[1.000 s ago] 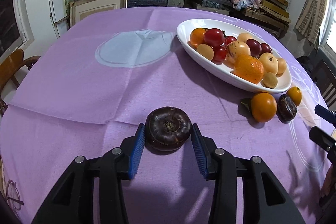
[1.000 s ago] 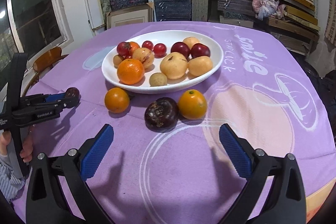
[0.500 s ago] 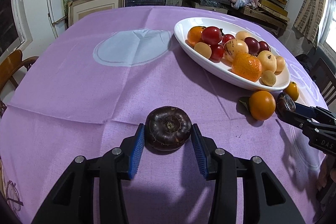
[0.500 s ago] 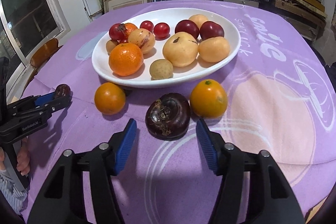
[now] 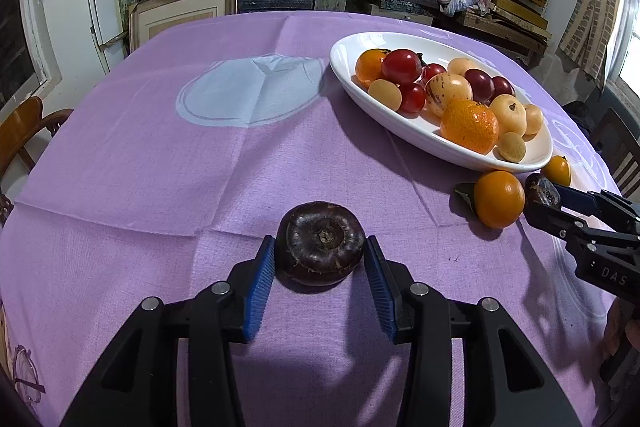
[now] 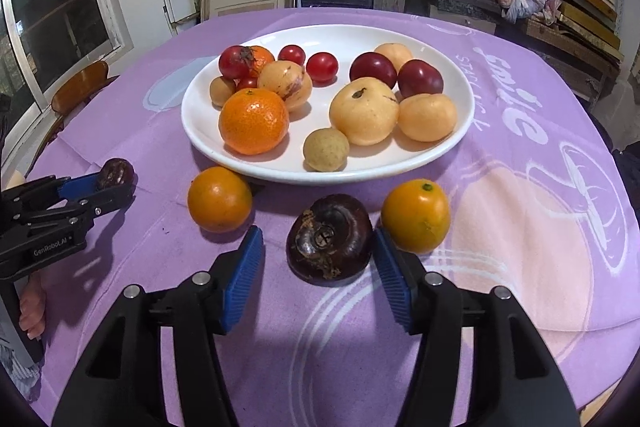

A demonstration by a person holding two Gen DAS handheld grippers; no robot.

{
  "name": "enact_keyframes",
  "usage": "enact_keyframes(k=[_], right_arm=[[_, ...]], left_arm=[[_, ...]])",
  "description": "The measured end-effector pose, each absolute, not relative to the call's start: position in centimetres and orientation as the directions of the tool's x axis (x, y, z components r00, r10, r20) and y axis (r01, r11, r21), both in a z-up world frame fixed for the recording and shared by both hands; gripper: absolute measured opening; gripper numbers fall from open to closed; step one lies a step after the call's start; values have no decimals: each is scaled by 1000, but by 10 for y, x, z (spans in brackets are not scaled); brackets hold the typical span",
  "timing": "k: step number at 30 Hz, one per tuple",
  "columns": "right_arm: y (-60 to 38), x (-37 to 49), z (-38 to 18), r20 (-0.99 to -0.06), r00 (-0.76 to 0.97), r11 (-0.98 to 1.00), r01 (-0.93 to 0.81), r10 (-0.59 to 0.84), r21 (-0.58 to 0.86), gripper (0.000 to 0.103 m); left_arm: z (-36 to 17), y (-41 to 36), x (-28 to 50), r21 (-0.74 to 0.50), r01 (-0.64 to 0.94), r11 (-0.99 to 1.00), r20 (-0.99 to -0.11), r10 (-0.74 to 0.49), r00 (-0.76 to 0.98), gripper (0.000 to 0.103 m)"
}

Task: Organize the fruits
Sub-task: 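Grasp a second dark brown fruit with the right gripper, then carry both dark brown fruits onto the white plate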

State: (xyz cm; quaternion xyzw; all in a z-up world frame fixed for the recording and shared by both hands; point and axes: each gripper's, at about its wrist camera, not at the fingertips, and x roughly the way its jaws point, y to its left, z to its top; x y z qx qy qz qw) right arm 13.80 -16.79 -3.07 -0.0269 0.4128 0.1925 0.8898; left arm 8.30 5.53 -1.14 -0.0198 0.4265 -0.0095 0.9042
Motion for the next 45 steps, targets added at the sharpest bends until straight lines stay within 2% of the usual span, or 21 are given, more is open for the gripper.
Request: enact_keyframes(k=[7,13,15,20,23,26,32,39,45], right_arm=[[-172,144,-32,-757,580,933,-344,300,106,48],[-167,146,-34,-766,589,937,-347,259,50,48],[-167,144,-35,-765,590,935,-351,258,45,44],[-170,136,-36,-763,588,933,-355,269,55,44],[-174,129,-36,-759,585,931,-358,286,75,44],[-177,120,-36,-754,583,928,-362,302,92,44],[-182,102,-26,-724,607,923,-367,329,111,44],[-202,85,9,-643,669,920,-357,373,162,44],[-209,101,40,-620,699,927,-347,357,142,44]], left_arm=[[-11,55,83,-44,1,999,-771,-34,636,46],[-12,54,84,-35,1,999,-772,-28,635,46],[-12,53,84,-32,1,999,-772,-25,635,46],[-11,53,84,-32,8,999,-768,-30,640,45],[-7,49,80,-21,17,1000,-749,-27,662,44],[2,38,71,39,26,999,-705,9,709,44],[8,15,59,91,67,994,-663,10,748,44],[25,7,59,117,44,992,-622,39,782,44],[50,-8,79,149,52,987,-590,47,806,44]])
